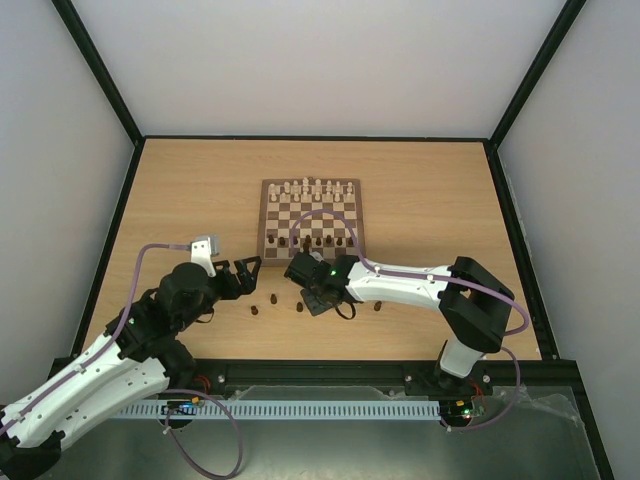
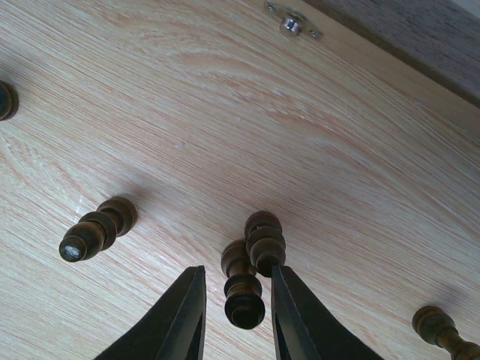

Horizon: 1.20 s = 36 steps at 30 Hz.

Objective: Set up the chess pieces on the board
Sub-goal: Pick up the chess piece at the center of the board.

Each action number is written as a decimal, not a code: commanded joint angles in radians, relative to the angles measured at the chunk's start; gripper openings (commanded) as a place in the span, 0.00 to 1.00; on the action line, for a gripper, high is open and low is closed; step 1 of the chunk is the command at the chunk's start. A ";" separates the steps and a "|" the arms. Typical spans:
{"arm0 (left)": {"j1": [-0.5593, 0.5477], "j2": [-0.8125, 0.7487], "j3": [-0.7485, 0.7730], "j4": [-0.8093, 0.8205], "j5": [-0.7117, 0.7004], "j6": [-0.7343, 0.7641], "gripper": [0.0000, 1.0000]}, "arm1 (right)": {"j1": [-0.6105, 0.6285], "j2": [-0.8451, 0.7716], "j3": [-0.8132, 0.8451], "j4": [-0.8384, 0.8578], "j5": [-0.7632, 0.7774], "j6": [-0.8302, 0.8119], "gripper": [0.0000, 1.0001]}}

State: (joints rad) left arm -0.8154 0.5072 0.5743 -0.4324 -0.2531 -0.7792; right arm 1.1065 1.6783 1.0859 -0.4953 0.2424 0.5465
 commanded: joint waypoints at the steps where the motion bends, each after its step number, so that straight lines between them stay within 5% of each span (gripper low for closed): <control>1: -0.003 -0.007 -0.011 0.020 0.001 -0.011 0.99 | 0.004 0.005 -0.015 -0.035 0.003 0.008 0.25; 22: -0.003 -0.001 -0.022 0.036 0.006 -0.017 1.00 | 0.005 -0.021 -0.050 -0.029 0.009 0.015 0.27; 36: -0.004 0.007 -0.022 0.042 0.007 -0.016 1.00 | 0.004 -0.028 0.012 -0.054 0.041 0.003 0.40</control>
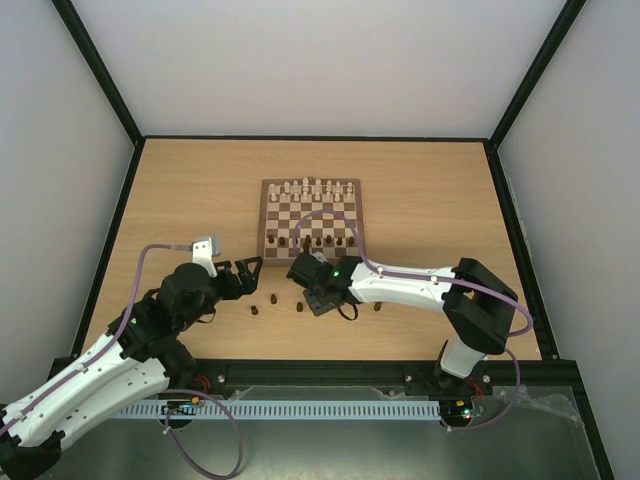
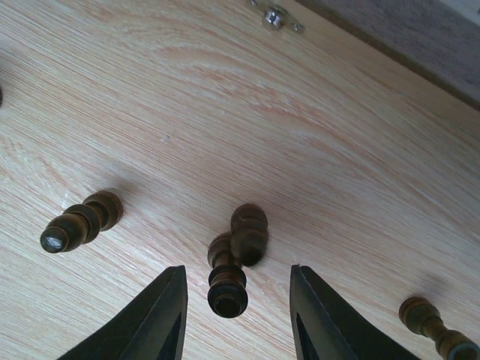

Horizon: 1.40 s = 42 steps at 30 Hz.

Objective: Set up the chess pieces on the board
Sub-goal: Pick up the chess piece at the center of the board.

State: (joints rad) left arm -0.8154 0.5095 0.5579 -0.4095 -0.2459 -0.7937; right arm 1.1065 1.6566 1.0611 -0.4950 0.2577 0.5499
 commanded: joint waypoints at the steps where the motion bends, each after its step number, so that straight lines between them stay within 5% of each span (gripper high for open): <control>1: -0.004 0.004 -0.007 0.019 0.000 -0.002 1.00 | 0.005 -0.010 0.043 -0.059 0.028 -0.003 0.40; 17: -0.004 -0.002 -0.013 0.018 -0.001 -0.004 0.99 | 0.006 -0.066 -0.021 -0.058 0.004 0.025 0.29; 42: -0.003 0.018 -0.015 0.034 0.001 -0.001 1.00 | 0.006 -0.008 -0.025 -0.006 -0.034 0.012 0.32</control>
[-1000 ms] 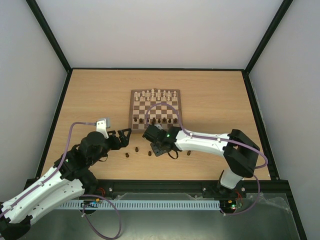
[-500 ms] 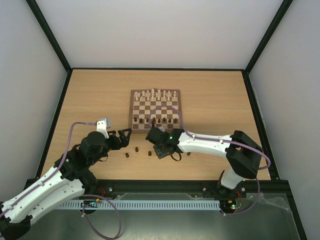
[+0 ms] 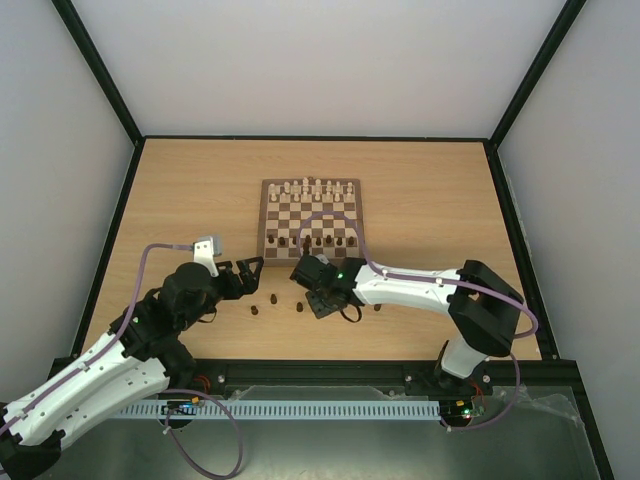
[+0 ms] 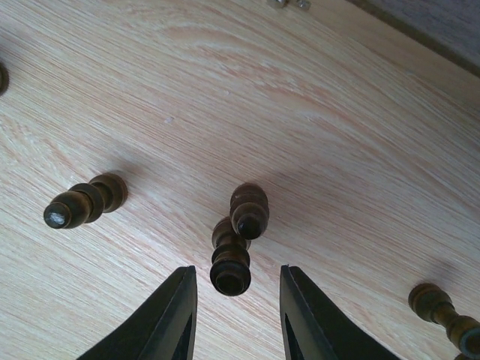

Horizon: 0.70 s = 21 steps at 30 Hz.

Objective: Set up the chess pieces on the board
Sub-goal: Pick up the chess piece at the center of the board.

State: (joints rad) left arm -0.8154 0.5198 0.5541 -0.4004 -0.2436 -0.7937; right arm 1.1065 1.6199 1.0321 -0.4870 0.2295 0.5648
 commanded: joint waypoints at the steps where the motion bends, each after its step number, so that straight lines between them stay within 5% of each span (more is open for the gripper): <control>1: -0.003 0.008 -0.009 0.025 -0.002 -0.001 1.00 | 0.006 0.032 0.005 -0.012 -0.007 -0.004 0.32; 21: -0.004 0.002 -0.022 0.025 -0.007 0.002 1.00 | 0.006 0.054 0.023 0.000 0.011 -0.010 0.16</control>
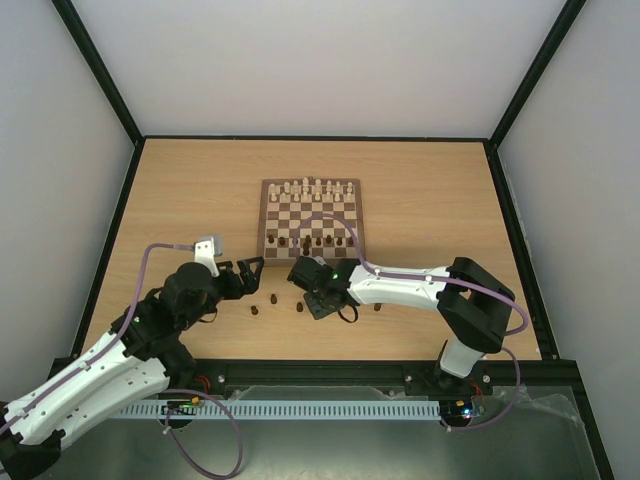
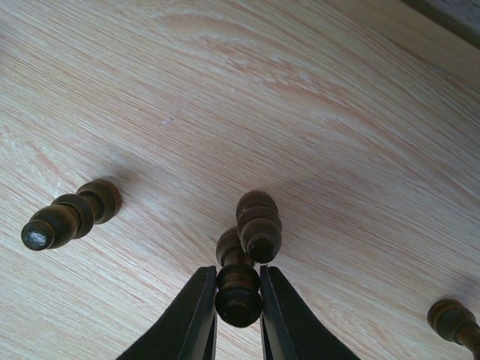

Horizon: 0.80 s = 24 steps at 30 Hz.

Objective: Set up the chess pieces on the board
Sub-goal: Pick up the chess piece at the center of the board.

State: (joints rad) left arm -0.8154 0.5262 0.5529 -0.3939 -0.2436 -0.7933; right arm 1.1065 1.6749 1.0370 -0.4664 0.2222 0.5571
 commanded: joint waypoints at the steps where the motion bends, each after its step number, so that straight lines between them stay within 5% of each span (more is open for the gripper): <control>1: -0.004 -0.004 -0.021 0.018 -0.009 0.002 1.00 | 0.006 -0.007 0.017 -0.025 0.017 -0.001 0.16; 14: -0.004 0.018 -0.018 0.035 -0.005 0.006 0.99 | 0.005 -0.213 0.035 -0.176 0.058 0.010 0.14; 24: -0.003 0.013 -0.020 0.037 -0.007 0.010 0.99 | -0.113 -0.125 0.187 -0.214 0.053 -0.091 0.14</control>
State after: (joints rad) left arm -0.8154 0.5438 0.5411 -0.3832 -0.2436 -0.7925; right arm 1.0428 1.4994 1.1660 -0.6163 0.2703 0.5217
